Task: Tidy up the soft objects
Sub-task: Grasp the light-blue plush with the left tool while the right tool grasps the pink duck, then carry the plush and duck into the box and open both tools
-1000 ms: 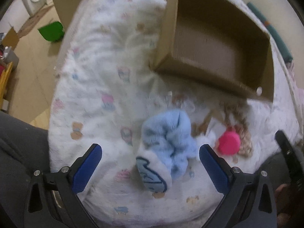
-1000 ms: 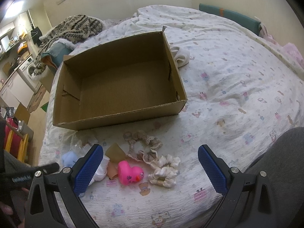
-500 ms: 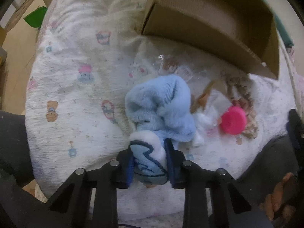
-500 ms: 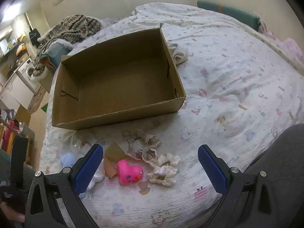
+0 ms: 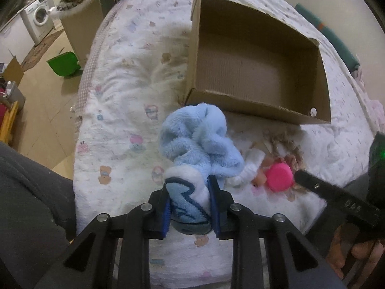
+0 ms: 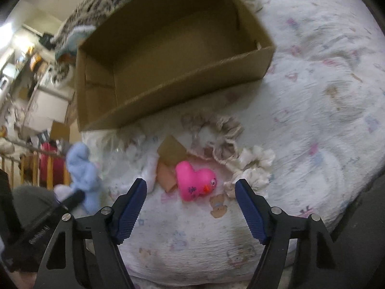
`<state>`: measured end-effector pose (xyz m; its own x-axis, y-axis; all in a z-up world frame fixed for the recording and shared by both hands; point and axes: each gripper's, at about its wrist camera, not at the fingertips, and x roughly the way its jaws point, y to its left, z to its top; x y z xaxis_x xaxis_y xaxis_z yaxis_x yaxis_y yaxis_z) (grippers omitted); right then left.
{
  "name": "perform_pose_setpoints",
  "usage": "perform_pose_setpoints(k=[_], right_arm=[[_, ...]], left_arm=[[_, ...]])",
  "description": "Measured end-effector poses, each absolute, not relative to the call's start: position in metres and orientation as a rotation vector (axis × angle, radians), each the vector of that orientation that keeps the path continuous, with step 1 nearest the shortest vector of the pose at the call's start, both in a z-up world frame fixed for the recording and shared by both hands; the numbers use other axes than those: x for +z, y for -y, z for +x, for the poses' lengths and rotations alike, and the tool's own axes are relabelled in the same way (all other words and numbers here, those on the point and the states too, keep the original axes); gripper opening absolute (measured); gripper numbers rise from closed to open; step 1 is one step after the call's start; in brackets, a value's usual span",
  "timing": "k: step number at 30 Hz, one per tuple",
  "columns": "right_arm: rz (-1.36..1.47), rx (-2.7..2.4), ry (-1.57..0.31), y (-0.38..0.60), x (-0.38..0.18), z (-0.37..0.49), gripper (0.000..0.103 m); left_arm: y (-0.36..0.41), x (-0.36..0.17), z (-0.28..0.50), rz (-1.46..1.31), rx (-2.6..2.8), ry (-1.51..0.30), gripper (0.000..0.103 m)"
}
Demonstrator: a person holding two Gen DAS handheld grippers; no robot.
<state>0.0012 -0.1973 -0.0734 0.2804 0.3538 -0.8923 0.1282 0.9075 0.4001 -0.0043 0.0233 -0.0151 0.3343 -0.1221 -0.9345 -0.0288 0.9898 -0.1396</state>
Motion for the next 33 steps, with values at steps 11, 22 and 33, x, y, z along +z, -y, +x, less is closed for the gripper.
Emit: perform_pose_setpoints(k=[11, 22, 33], right_arm=[[0.250, 0.113, -1.376, 0.166, -0.106, 0.018, 0.045], [0.378, 0.222, -1.288, 0.178, -0.063, -0.005, 0.044], [0.509, 0.319, -0.990, 0.223, 0.016, -0.003, 0.044]], left_arm=[[0.004, -0.030, 0.002, -0.054, -0.069, -1.199, 0.024], [0.003, -0.030, 0.003, -0.053, -0.062, -1.193, 0.024], [-0.001, 0.005, 0.014, -0.044, -0.050, -1.072, 0.024]])
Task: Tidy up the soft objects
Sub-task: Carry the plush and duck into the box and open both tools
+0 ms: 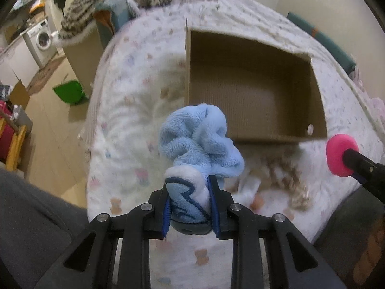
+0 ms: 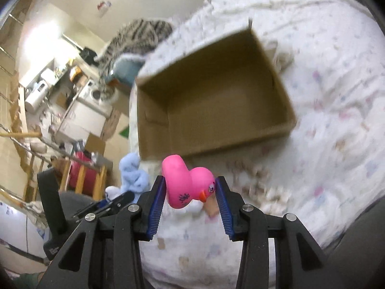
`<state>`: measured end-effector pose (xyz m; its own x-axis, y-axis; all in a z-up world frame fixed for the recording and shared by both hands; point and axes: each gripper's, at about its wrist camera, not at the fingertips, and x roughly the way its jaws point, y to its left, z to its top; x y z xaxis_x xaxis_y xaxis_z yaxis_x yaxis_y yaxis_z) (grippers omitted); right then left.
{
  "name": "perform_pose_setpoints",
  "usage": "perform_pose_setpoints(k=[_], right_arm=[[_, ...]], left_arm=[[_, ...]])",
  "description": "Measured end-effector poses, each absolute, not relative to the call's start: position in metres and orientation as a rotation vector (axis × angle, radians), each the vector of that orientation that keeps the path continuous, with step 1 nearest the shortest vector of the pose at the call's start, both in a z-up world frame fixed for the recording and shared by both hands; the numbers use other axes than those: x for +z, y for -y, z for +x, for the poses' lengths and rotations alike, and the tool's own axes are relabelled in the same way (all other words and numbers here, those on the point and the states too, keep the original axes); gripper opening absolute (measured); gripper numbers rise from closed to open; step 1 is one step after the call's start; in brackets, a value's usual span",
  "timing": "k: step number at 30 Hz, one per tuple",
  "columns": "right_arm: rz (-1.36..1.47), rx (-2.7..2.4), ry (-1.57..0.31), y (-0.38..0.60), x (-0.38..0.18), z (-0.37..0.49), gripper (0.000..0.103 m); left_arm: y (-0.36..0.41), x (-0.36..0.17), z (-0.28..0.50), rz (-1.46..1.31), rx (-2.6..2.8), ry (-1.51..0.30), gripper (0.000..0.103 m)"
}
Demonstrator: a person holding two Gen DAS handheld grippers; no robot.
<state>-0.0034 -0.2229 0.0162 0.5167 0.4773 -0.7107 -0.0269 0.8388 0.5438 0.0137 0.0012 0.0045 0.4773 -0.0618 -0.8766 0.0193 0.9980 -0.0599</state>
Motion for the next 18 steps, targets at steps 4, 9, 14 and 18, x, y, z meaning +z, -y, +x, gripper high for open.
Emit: perform_pose_setpoints(k=[4, 9, 14, 18], right_arm=[[0.509, 0.299, -0.962, 0.228, 0.024, 0.012, 0.044], [0.492, 0.273, -0.936, 0.234, 0.035, 0.037, 0.044], [0.444, 0.238, -0.916, 0.235, 0.033, 0.060, 0.044], [0.411, 0.213, -0.924, 0.236, 0.023, 0.076, 0.044]], left_arm=[[0.005, 0.024, 0.032, -0.014, -0.061, -1.026, 0.024], [0.013, 0.032, 0.055, 0.017, -0.072, -1.003, 0.024], [0.027, 0.032, 0.086, 0.067, -0.076, -0.996, 0.024], [0.037, 0.028, 0.106, 0.081, -0.076, -0.999, 0.024]])
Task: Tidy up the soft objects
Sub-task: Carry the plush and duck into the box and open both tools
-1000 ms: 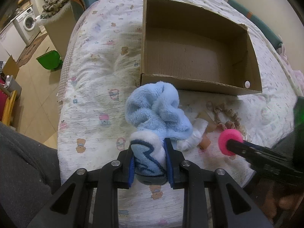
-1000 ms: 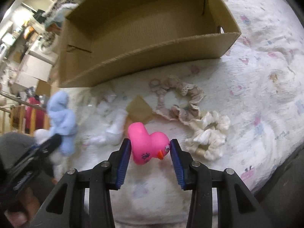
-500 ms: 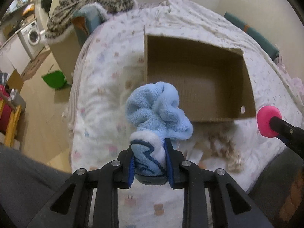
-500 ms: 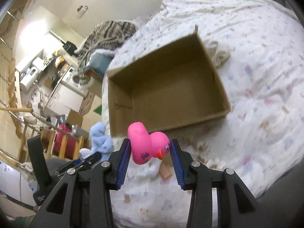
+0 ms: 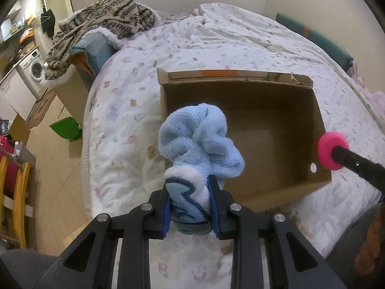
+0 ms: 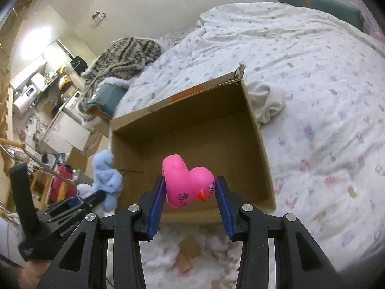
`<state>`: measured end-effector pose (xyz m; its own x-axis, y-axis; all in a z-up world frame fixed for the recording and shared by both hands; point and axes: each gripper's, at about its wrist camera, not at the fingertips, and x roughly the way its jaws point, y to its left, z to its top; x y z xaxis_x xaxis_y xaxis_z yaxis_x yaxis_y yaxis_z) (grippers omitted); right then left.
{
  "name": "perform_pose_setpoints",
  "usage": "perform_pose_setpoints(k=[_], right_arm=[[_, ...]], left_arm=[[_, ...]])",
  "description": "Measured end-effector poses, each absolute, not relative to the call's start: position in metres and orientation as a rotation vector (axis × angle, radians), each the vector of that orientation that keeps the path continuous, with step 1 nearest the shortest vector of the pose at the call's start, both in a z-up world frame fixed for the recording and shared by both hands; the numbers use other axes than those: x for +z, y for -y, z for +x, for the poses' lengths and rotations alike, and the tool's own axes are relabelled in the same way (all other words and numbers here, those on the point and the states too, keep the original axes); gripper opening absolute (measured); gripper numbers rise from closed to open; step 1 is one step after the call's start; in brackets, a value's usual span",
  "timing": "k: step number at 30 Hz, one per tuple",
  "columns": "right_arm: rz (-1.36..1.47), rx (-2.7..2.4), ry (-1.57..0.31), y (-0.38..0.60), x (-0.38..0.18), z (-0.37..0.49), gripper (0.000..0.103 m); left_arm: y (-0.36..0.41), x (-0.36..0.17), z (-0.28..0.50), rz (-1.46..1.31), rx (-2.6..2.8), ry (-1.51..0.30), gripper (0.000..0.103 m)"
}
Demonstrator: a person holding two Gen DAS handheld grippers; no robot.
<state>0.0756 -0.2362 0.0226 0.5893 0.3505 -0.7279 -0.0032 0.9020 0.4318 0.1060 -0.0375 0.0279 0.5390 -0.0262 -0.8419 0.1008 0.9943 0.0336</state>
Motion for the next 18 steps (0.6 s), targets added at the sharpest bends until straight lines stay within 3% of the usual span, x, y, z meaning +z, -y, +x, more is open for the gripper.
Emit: perform_pose_setpoints(k=[18], right_arm=[[0.276, 0.125, -1.022, 0.220, -0.031, 0.111, 0.044]], left_arm=[[0.058, -0.030, 0.151, 0.095, -0.038, -0.991, 0.025]])
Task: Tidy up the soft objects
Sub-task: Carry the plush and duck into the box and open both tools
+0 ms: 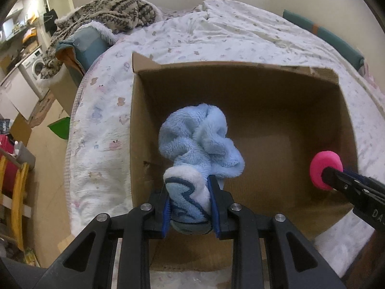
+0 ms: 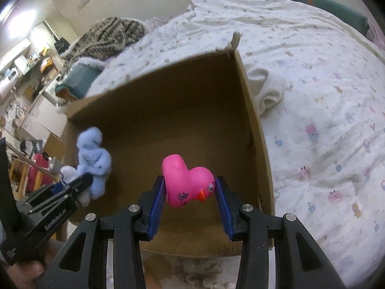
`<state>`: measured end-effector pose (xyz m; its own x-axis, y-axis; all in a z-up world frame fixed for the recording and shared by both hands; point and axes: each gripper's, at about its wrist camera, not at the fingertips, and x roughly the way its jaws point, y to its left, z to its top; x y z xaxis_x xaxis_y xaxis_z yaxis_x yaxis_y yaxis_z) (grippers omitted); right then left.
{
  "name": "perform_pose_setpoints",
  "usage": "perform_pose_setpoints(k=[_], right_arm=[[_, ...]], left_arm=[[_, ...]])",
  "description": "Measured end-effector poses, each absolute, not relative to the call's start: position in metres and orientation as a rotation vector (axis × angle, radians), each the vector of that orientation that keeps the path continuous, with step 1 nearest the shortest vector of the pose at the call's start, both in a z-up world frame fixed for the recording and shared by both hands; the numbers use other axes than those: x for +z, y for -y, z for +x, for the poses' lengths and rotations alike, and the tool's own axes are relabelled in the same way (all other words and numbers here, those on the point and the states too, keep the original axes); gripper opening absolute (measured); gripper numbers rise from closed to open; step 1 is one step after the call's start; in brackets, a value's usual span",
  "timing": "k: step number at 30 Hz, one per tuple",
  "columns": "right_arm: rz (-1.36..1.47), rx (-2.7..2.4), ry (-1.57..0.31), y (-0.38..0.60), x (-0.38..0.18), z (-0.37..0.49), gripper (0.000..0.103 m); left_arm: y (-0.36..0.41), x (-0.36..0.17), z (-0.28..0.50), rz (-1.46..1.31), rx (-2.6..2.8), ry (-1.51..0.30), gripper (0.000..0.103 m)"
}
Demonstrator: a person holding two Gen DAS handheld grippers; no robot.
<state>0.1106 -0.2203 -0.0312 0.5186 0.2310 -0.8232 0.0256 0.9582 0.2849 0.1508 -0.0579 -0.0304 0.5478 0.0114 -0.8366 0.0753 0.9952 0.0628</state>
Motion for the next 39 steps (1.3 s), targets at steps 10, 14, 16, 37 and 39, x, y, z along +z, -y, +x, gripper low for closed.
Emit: perform_pose_setpoints(k=[10, 14, 16, 37, 39], right_arm=[[0.165, 0.118, -1.095, 0.204, -0.053, 0.117, 0.044], [0.152, 0.125, -1.110, 0.202, -0.057, 0.118, 0.044], [0.154, 0.123, -1.113, 0.203, -0.058, 0.117, 0.044], [0.179, 0.146, -1.103, 0.203, -0.056, 0.115, 0.044], [0.184, 0.147, -1.097, 0.204, -0.055, 0.114, 0.044]], left_arm=[[0.057, -0.044, 0.151, 0.098, -0.071, -0.989, 0.027], [0.061, -0.047, 0.150, 0.125, -0.076, -0.993, 0.027], [0.062, -0.047, 0.150, 0.124, -0.080, -0.994, 0.027], [0.065, -0.041, 0.138, 0.139, -0.086, -0.971, 0.049], [0.065, -0.040, 0.137, 0.135, -0.090, -0.972, 0.052]])
